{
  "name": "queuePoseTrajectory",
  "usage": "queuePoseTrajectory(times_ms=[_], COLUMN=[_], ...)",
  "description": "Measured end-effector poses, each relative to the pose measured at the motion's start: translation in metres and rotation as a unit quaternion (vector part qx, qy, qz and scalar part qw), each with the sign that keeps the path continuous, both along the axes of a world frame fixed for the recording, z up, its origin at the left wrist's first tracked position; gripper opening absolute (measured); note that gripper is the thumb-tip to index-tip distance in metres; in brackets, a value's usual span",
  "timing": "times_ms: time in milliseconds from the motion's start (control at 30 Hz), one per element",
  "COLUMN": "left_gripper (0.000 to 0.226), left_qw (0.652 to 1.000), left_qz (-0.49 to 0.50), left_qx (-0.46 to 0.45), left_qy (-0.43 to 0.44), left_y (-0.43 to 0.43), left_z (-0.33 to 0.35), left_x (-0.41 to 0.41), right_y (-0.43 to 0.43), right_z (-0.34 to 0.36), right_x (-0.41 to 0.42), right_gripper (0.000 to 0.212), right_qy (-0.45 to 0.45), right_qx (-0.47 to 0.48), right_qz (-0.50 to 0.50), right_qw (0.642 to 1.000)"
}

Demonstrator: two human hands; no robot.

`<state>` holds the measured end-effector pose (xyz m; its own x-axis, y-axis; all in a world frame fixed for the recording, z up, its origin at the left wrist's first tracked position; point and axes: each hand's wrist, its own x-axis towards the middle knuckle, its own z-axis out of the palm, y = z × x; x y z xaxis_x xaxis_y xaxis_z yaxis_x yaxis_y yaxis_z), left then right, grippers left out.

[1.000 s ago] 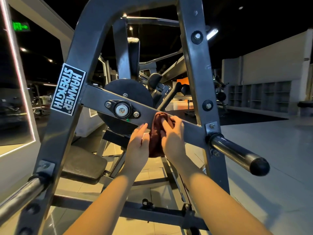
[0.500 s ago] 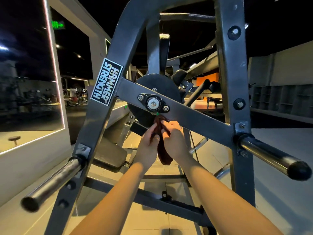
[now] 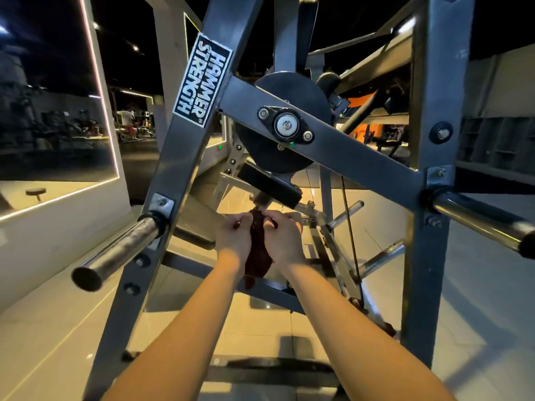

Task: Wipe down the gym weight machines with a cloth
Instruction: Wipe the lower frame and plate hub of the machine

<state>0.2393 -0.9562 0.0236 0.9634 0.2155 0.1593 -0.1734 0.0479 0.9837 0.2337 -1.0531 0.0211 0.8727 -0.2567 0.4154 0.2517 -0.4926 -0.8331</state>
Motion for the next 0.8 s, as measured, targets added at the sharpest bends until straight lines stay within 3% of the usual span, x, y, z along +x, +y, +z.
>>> queuePoseTrajectory(times_ms=[200, 400, 667, 800], left_gripper=[0.015, 0.029, 0.023, 0.028], left_qw=[1.000, 1.000, 0.985, 0.975], left_qz=[-0.013, -0.007, 0.011, -0.024], left_qx=[-0.022, 0.014, 0.170, 0.222], left_qy=[0.008, -0.027, -0.015, 0.017], left_y=[0.031, 0.054, 0.092, 0.109], left_z=[-0.030, -0.065, -0.124, -0.154], left_x=[0.005, 0.002, 0.024, 0.042], right_y=[0.027, 0.052, 0.065, 0.071], right_z=[-0.029, -0.065, -0.109, -0.134], right_x=[-0.005, 0.007, 0.051, 0.068], right_gripper=[0.034, 0.042, 0.030, 0.033], right_qy=[0.014, 0.035, 0.041, 0.024], right_qx=[0.031, -0.015, -0.037, -0.077], right_qz=[0.059, 0.074, 0.041, 0.118], right_qw=[0.998, 0.997, 0.998, 0.990])
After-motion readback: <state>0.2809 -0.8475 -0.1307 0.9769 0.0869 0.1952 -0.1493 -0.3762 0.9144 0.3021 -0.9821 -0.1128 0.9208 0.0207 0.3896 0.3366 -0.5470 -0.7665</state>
